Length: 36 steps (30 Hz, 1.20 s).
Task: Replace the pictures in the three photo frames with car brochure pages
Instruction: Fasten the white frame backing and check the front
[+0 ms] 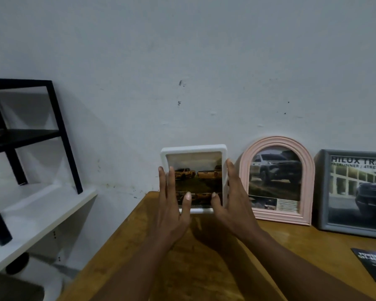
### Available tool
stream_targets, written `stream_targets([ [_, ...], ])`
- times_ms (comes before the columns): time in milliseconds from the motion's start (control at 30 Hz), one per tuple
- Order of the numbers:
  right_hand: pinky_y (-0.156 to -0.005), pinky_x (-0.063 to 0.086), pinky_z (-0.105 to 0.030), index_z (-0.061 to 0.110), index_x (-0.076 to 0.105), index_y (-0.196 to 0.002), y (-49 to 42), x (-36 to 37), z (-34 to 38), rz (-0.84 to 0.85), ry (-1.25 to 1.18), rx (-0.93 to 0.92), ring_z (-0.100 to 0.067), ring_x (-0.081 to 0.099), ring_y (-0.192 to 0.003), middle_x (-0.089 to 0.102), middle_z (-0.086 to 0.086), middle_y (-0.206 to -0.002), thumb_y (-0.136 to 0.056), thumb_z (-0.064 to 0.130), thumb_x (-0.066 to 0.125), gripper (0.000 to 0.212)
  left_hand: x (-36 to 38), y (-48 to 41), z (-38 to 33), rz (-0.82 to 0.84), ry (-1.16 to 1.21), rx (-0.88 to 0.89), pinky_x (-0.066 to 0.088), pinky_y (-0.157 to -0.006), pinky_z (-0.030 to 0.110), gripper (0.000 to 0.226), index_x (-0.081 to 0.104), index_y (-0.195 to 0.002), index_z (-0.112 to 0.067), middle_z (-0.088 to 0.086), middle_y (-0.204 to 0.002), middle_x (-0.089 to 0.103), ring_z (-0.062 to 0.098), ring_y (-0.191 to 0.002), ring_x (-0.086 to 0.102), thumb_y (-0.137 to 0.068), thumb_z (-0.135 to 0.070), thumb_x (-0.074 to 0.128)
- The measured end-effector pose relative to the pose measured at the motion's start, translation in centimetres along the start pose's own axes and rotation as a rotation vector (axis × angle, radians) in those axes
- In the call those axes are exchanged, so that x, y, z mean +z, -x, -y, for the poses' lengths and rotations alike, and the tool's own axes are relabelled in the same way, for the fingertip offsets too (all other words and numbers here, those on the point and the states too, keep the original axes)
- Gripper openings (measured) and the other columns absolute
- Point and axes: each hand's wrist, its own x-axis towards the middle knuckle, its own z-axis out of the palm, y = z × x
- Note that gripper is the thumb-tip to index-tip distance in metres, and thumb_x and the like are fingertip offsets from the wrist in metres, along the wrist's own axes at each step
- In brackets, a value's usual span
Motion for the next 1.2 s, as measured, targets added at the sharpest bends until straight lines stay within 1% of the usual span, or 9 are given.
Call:
stream_targets([
  [100,-0.072,0.033,0.009,0.038,-0.003,-0.156,-1.1,0.9,-1.7,0.014,0.003,0.036,0.023,0.036,-0.108,0.021,0.009,-0.159,-0.094,0.020,0.064,0.093,1.3,-1.2,1.5,0.028,-0.014,-0.008,0.019,-0.108,0.029,0.076,-0.017,-0.157,-0.042,-0.022,-0.161,-0.031,-0.001,-0.145,0.004,-0.105,-0.046,0.038],
  [200,-0.071,0.034,0.008,0.037,-0.006,-0.156,-1.4,1.7,-3.0,0.011,0.033,0.067,0.013,0.039,-0.098,0.018,0.008,-0.162,-0.096,0.022,0.061,0.092,2.3,-1.9,2.3,0.058,-0.020,-0.006,0.027,-0.106,0.031,0.075,-0.018,-0.156,-0.046,-0.025,-0.160,-0.031,-0.003,-0.142,0.006,-0.104,-0.049,0.037],
  [300,-0.073,0.035,0.001,0.035,-0.007,-0.157,-1.4,2.3,-3.9,0.009,0.109,0.074,0.008,0.032,-0.103,0.016,0.009,-0.163,-0.097,0.025,0.059,0.090,3.0,-2.7,2.9,0.069,-0.013,-0.004,0.029,-0.108,0.035,0.073,-0.018,-0.155,-0.049,-0.025,-0.161,-0.030,0.001,-0.145,0.006,-0.103,-0.054,0.034],
  [400,-0.080,0.035,-0.004,0.033,-0.004,-0.157,-1.7,2.8,-4.5,0.026,0.148,0.088,0.004,0.034,-0.113,0.018,0.007,-0.161,-0.097,0.026,0.057,0.086,3.4,-3.3,3.3,0.116,-0.034,-0.035,0.031,-0.113,0.040,0.072,-0.019,-0.154,-0.051,-0.025,-0.160,-0.032,0.005,-0.149,0.006,-0.102,-0.057,0.031],
  [500,-0.096,0.050,-0.029,0.035,-0.003,-0.156,-1.7,3.1,-4.7,0.045,0.170,0.133,-0.014,0.044,-0.127,0.015,0.003,-0.161,-0.095,0.029,0.057,0.086,4.0,-3.5,3.9,0.226,-0.071,-0.125,0.026,-0.119,0.047,0.070,-0.020,-0.152,-0.053,-0.021,-0.161,-0.032,0.016,-0.155,0.005,-0.103,-0.058,0.029],
  [567,-0.104,0.049,-0.041,0.036,-0.006,-0.156,-1.5,3.0,-4.5,0.097,0.196,0.179,-0.023,0.040,-0.136,0.010,0.002,-0.163,-0.094,0.029,0.058,0.089,4.3,-3.5,4.2,0.279,-0.098,-0.168,0.022,-0.122,0.049,0.069,-0.020,-0.152,-0.052,-0.020,-0.161,-0.032,0.018,-0.156,0.000,-0.102,-0.060,0.028],
  [833,-0.117,0.026,-0.043,0.028,0.008,-0.158,-0.8,1.3,-2.9,0.192,0.270,0.284,-0.028,0.018,-0.150,0.004,-0.002,-0.166,-0.095,0.028,0.060,0.082,3.1,-3.2,2.5,0.359,-0.169,-0.244,0.014,-0.124,0.053,0.068,-0.018,-0.154,-0.050,-0.008,-0.167,-0.024,0.022,-0.156,-0.005,-0.103,-0.060,0.025],
  [1067,-0.109,0.041,-0.044,0.026,0.033,-0.149,0.6,-4.4,1.1,0.222,0.333,0.268,-0.026,0.041,-0.137,0.037,-0.004,-0.154,-0.094,0.023,0.063,0.063,0.2,-2.6,-3.3,0.538,-0.220,-0.251,0.016,-0.124,0.051,0.076,-0.007,-0.160,-0.039,0.000,-0.170,-0.007,0.029,-0.156,0.003,-0.104,-0.050,0.043],
  [1200,-0.110,0.041,-0.045,0.026,0.033,-0.149,2.1,-9.2,3.4,0.239,0.413,0.277,-0.028,0.040,-0.140,0.037,-0.004,-0.155,-0.093,0.025,0.064,0.064,-0.6,-1.6,-8.3,0.614,-0.244,-0.203,0.023,-0.123,0.052,0.082,0.001,-0.162,-0.037,0.001,-0.170,0.005,0.031,-0.155,0.014,-0.101,-0.045,0.055],
])
